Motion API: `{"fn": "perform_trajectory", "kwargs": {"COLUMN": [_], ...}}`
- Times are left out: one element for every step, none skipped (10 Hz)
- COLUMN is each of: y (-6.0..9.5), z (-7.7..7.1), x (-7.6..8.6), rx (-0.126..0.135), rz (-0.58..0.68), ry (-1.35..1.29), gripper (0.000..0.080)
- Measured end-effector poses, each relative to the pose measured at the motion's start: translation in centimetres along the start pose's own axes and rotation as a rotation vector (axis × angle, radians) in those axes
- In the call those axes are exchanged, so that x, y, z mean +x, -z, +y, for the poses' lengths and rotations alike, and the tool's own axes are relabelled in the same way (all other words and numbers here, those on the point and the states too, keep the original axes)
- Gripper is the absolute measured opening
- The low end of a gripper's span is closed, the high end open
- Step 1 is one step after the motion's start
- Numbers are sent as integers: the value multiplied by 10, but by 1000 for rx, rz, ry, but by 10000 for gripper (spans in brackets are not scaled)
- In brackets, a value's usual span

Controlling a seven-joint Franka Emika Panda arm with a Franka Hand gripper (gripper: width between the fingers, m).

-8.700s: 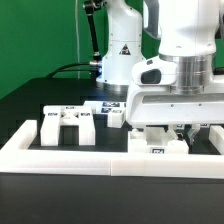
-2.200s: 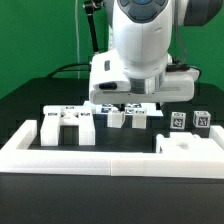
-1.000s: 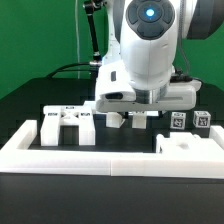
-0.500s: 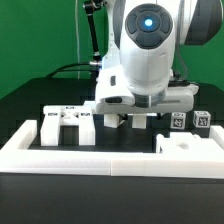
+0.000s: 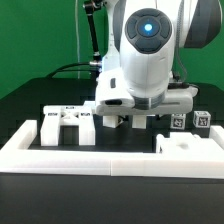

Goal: Assemble chair

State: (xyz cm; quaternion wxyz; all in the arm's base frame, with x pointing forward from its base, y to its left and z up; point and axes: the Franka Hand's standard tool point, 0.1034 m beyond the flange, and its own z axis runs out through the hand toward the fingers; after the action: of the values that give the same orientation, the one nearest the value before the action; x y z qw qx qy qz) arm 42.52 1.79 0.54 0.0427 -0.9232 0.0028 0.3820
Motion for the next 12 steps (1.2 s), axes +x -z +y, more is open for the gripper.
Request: {"fn": "perform_trajectory", "kwargs": {"y": [0, 0, 0, 0, 1, 2, 7, 16, 30, 47, 68, 82], "z": [-1, -1, -1, -1, -2, -3, -4, -5, -9, -13, -15, -14], "x": [0, 0, 0, 0, 1, 1, 3, 2, 1, -4, -7, -9], "rx": [-1, -1, -1, -2, -3, -4, -4, -5, -5, 0, 4, 8], "rz": [-1, -1, -1, 0, 1, 4, 9, 13, 21, 13, 20, 28], "ry": [1, 1, 1, 2, 3, 5, 6, 14, 36, 40, 44, 43], "gripper": [481, 301, 287, 287, 287, 287, 287, 287, 287, 288, 288, 288]}}
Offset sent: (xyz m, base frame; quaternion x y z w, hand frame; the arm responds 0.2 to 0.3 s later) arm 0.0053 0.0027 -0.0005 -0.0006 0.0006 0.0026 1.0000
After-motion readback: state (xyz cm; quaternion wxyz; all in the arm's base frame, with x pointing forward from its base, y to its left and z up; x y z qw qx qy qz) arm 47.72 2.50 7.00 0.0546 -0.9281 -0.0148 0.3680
